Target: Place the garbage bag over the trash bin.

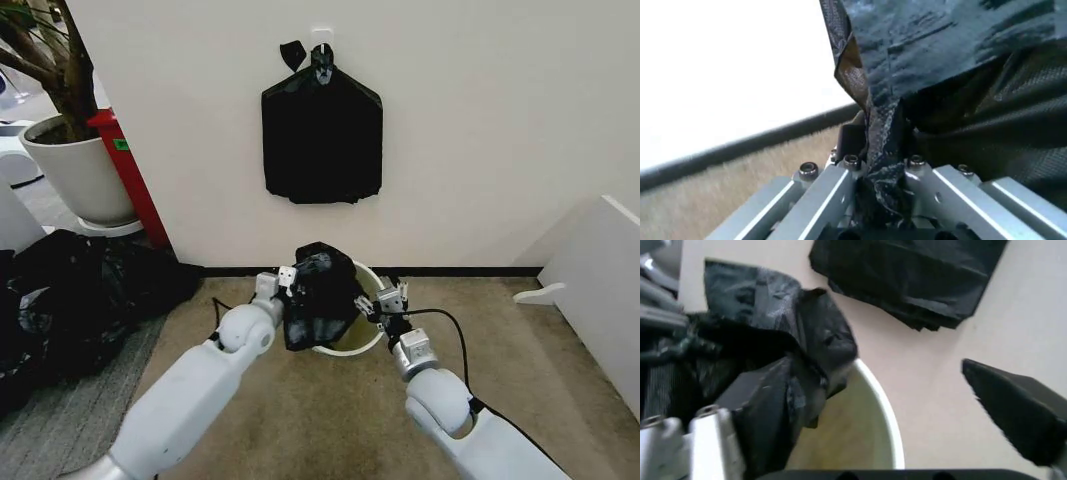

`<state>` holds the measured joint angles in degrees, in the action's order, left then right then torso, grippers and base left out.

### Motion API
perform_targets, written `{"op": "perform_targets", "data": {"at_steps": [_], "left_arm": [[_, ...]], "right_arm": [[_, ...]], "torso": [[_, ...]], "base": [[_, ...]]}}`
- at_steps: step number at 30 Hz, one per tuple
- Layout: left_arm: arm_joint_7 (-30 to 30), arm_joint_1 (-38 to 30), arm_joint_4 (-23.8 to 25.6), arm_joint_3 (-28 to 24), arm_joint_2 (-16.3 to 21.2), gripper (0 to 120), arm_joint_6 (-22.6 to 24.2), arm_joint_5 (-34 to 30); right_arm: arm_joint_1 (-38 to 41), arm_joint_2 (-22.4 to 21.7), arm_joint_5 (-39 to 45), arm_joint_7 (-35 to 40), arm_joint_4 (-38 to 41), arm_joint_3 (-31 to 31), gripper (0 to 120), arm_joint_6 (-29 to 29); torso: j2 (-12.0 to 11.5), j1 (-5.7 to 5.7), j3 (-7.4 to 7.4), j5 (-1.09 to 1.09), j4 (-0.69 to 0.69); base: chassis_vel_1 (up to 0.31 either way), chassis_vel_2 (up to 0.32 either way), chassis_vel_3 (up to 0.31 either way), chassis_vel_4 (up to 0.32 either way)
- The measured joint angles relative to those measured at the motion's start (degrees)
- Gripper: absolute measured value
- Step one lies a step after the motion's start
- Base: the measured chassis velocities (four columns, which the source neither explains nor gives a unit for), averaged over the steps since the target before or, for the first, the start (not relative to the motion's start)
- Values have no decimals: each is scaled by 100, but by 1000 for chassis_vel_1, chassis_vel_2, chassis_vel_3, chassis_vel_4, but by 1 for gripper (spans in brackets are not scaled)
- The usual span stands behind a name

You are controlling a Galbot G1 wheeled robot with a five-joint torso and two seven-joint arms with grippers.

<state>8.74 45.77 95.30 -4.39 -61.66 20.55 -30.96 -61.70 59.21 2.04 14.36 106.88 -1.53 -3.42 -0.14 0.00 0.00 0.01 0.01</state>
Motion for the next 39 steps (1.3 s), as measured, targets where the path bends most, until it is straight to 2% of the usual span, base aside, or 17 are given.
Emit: {"op": "perform_targets", "data": {"at_steps": [3, 5, 8, 12, 13, 16, 18, 22, 28, 29, 30, 34, 37, 39], "left_arm": [[-176, 77, 42, 5, 59, 2, -246, 362], [-225, 113, 73, 14, 90, 2, -348, 542], [-218, 148, 151, 59, 108, 2, -381, 631], [-218, 172, 195, 85, 126, 2, -381, 632], [-224, 197, 233, 90, 145, 2, -384, 632], [-260, 251, 295, 90, 157, 2, -426, 656], [-270, 258, 302, 89, 157, 2, -435, 671], [-331, 296, 307, 62, 154, 2, -471, 787], [-363, 322, 299, 32, 146, 2, -477, 871], [-374, 328, 276, 21, 139, 2, -477, 921], [-391, 333, 251, 14, 133, 2, -484, 975], [-448, 346, 213, 12, 139, 2, -542, 1089], [-591, 385, 217, 109, 239, 1, -675, 1207], [-659, 405, 222, 149, 281, 1, -739, 1236]], "right_arm": [[28, -32, -84, -104, -4, -13, 95, -39], [35, -45, -152, -186, -8, -13, 92, -35], [16, -54, -361, -397, -1, 7, 78, 71], [6, -56, -562, -537, -4, 22, 68, 130], [16, -56, -649, -595, -26, 29, 60, 134], [55, -27, -687, -639, -48, 20, 48, -69], [61, -19, -686, -646, -50, 16, 46, -104], [102, 48, -684, -678, -76, -9, 29, -153], [144, 101, -633, -687, -114, -25, 15, -27], [164, 122, -574, -721, -136, -26, 5, 73], [181, 137, -514, -752, -155, -25, 0, 160], [220, 147, -120, -752, -162, -8, 0, 176], [329, 137, 1049, -489, -178, 105, 0, -159], [360, 123, 1330, -429, -184, 137, 0, -238]], "torso": [[0, 0, 0, -1, -1], [0, 0, 0, 0, -1], [0, 0, 0, 0, -1], [0, 0, 0, 1, -2], [0, 0, 0, 1, -1], [0, 0, 0, 0, -1], [0, 0, 0, 0, -1], [0, 0, 0, 0, -1], [0, 0, 0, 1, -1], [0, 0, 0, 0, -1], [0, 0, 0, 0, -1], [0, 0, 0, 0, -1], [0, 0, 0, 0, -1], [0, 0, 0, 1, -1]], "base": [[0, 0, 0, 0], [0, 0, 0, 0], [0, 0, 0, 0], [0, 0, 0, 0], [0, 0, 0, 0], [0, 0, 0, 0], [0, 0, 0, 0], [0, 0, 0, 0], [0, 0, 0, 0], [0, 0, 0, 0], [0, 0, 0, 0], [0, 0, 0, 0], [0, 0, 0, 0], [0, 0, 0, 0]]}}
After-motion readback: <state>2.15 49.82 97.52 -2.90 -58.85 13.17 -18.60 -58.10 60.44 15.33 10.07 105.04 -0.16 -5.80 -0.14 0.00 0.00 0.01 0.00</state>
